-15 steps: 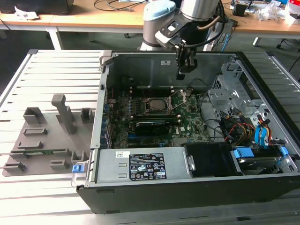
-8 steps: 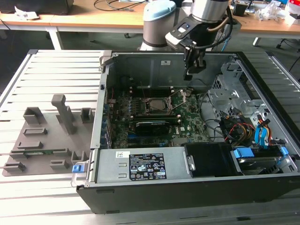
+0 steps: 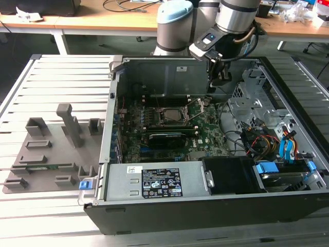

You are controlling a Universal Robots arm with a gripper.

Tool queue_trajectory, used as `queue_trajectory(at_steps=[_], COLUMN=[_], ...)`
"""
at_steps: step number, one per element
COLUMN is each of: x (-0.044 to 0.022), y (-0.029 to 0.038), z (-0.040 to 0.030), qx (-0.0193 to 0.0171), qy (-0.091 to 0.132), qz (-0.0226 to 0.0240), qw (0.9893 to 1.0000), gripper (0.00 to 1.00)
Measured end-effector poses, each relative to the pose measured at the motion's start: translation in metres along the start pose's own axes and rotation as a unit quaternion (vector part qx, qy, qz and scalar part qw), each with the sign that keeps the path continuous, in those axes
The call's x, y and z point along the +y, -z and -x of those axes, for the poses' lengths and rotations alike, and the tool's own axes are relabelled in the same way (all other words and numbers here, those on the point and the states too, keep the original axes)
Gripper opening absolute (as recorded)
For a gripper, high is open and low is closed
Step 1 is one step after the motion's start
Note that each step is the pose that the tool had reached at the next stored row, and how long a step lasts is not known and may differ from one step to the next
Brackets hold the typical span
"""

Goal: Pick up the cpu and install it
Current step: 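Close the cpu cover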

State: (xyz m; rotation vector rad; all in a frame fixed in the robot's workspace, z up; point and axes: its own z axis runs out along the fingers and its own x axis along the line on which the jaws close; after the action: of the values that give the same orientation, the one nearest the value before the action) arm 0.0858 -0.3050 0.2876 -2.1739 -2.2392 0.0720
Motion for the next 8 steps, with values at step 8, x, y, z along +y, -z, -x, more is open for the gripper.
queue_trajectory(at_steps=[8], x=[0.0097], y=[-0.0168], z=[-0.0001], qx=[-0.0009], qy=[0.004], qz=[-0.0005], qw=[1.0], gripper=[0.11])
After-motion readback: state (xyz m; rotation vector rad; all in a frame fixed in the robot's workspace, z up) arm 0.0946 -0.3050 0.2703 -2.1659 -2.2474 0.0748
